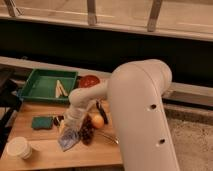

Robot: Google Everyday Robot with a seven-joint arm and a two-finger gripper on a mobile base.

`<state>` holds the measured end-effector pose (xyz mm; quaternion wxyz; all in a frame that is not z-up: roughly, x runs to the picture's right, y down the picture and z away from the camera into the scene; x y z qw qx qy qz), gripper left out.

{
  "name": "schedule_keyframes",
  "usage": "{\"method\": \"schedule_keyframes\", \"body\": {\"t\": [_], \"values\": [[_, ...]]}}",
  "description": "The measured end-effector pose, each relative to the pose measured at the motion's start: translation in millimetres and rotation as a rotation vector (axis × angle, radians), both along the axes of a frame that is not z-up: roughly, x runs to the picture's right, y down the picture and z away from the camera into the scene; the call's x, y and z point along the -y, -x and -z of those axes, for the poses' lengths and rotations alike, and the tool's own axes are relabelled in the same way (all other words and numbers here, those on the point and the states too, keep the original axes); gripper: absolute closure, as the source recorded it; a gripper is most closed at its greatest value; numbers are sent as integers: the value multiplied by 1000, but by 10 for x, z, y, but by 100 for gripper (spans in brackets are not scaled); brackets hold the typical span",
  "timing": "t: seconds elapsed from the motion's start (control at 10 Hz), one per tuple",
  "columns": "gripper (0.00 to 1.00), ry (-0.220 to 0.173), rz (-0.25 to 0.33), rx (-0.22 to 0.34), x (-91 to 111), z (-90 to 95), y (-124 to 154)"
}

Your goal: Wipe red bowl with towel

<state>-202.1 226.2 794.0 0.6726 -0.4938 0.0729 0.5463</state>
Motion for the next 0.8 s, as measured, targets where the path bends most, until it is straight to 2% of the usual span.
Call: {"method": "schedule_keyframes", "body": {"t": [0.1,0.2,0.3,0.4,0.6,0.8], "values": [[71,-2,-1,2,5,-1,20],[83,-1,-2,-7,0,-13,13],[92,-1,6,-31,-37,-69,4],[98,-3,11,-42,-89,-120,26],[100,-27,-5,-62,-83,-174,-39],[100,-64,-38,-64,47,-98,-88]]}}
